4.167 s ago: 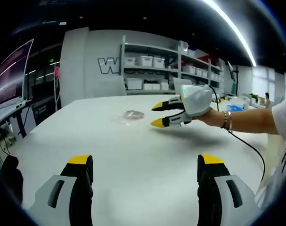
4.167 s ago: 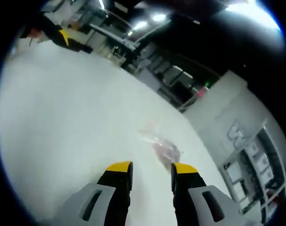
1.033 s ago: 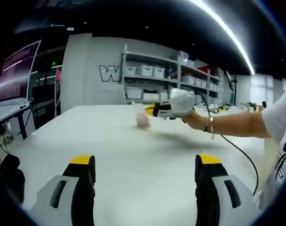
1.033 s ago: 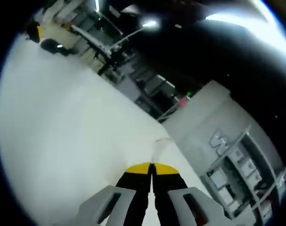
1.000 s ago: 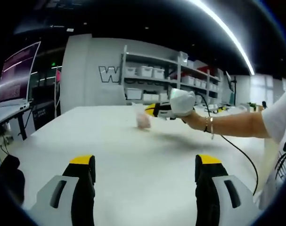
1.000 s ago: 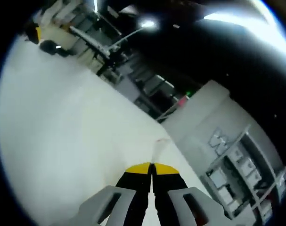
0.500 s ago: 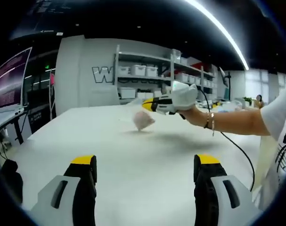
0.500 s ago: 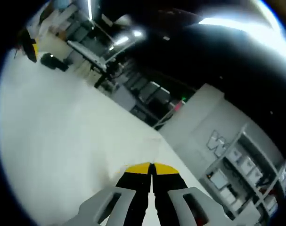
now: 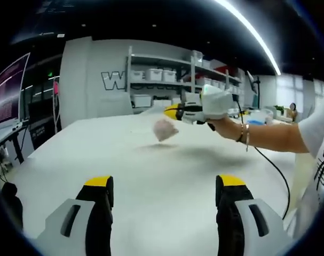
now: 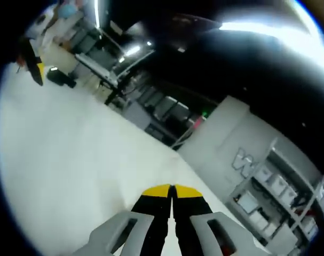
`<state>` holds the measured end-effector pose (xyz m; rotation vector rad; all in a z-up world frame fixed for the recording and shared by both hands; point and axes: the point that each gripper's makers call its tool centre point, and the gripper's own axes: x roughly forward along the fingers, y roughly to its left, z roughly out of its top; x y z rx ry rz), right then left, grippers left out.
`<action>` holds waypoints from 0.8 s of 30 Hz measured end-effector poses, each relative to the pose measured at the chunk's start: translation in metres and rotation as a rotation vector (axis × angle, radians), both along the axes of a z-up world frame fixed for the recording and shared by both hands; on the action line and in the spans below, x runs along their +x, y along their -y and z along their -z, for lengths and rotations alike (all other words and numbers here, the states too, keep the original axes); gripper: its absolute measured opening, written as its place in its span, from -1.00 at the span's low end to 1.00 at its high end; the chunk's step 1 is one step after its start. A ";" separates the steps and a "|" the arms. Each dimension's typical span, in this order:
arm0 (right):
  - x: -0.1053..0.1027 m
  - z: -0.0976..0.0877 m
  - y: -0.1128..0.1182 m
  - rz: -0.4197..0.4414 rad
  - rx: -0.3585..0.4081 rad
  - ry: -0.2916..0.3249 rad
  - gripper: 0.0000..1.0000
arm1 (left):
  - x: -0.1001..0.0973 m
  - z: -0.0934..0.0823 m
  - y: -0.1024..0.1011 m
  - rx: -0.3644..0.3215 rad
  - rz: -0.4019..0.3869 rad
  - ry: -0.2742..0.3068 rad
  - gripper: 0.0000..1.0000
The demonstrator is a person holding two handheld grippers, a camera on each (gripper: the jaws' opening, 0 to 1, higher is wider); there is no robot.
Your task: Open the resealable bag by pulling the two sides of the seal apart until the entire bag opening is separated and visibly accessible.
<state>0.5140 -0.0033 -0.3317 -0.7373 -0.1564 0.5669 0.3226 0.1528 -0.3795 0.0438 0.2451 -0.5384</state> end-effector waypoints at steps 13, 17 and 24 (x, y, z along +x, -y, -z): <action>-0.040 -0.014 -0.007 -0.051 0.027 0.043 -1.00 | -0.004 -0.001 0.009 -0.009 0.024 0.000 0.46; -0.053 -0.020 -0.005 -0.060 0.039 0.051 -1.00 | -0.004 -0.002 0.009 -0.010 0.025 -0.001 0.46; -0.076 -0.017 -0.001 -0.077 0.047 0.044 -1.00 | -0.007 -0.007 0.012 -0.008 0.036 0.007 0.43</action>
